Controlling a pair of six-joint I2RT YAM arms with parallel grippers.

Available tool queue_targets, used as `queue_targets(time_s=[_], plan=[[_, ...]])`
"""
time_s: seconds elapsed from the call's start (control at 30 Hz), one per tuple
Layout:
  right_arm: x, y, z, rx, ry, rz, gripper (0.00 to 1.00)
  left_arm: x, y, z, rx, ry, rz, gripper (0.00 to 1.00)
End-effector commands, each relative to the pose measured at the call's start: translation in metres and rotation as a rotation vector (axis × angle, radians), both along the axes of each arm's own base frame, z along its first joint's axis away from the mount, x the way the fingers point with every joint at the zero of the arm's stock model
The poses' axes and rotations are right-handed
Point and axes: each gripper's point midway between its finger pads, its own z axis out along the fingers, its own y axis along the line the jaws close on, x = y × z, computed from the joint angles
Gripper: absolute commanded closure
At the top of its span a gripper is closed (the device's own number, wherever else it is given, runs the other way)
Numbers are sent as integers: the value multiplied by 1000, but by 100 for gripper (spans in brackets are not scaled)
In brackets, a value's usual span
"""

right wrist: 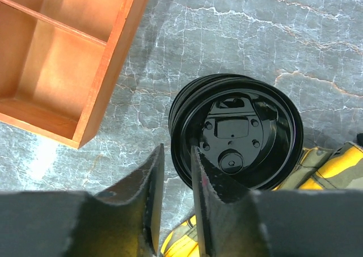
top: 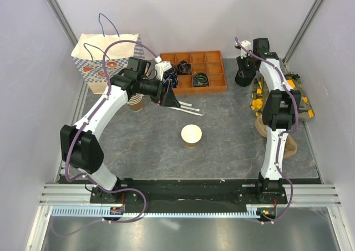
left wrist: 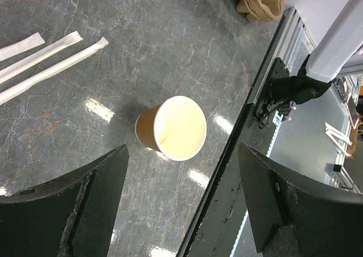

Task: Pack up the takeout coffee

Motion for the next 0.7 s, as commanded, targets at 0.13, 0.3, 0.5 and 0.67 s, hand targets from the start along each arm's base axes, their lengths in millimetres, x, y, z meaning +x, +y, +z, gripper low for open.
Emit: queue_targets(time_s=[0.13,0.3,0.5,0.67], plan=[[3,-6,33,-24,-66,10,73,5,-5,16,-41,-17,-11,15],[5,-7,29,-26,-58,8,80,6,-6,17,-44,-21,-13,15],[5,-7,27,-28,-56,13,82,7,-7,16,-45,-16,-17,15],[6,-5,27,-21,-54,16,91,8,-7,18,-48,-20,-16,15]])
